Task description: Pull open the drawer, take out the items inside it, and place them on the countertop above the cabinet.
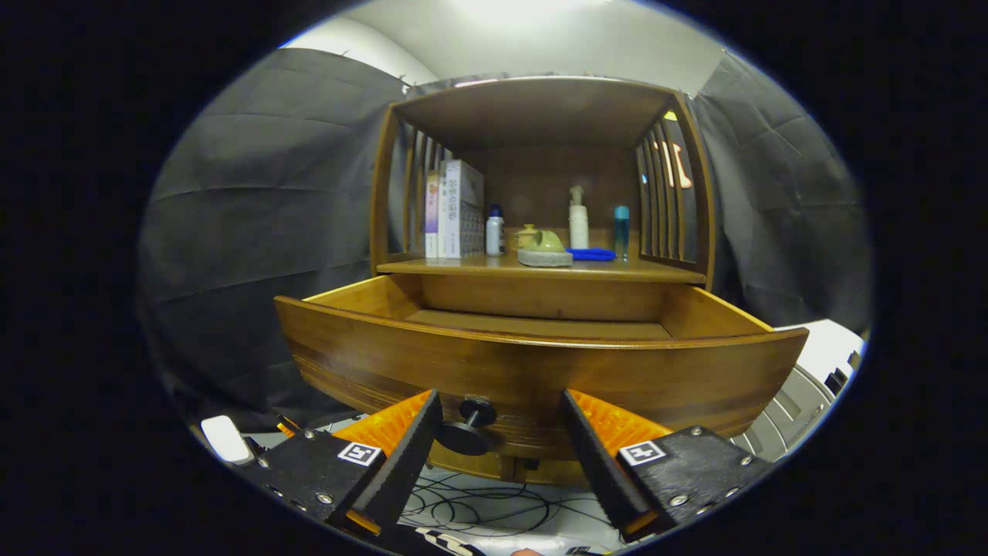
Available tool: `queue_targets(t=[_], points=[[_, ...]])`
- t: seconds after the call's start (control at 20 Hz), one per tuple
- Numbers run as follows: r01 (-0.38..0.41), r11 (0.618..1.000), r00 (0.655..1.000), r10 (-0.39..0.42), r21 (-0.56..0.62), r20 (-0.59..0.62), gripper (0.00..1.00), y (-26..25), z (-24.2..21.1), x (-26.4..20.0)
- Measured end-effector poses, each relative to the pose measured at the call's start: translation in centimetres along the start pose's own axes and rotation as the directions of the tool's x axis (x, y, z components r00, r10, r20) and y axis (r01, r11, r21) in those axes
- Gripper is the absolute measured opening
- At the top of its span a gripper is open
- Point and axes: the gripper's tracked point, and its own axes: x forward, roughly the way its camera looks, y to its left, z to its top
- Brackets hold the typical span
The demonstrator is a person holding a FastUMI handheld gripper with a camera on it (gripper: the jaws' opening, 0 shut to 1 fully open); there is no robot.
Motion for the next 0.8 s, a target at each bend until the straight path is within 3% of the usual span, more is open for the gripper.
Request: queue_targets(t=[0.8], points=[[0.116, 0.992, 0.993, -0.115, -0.04, 0.028, 0.95, -1.6, 0.8, 2.0]])
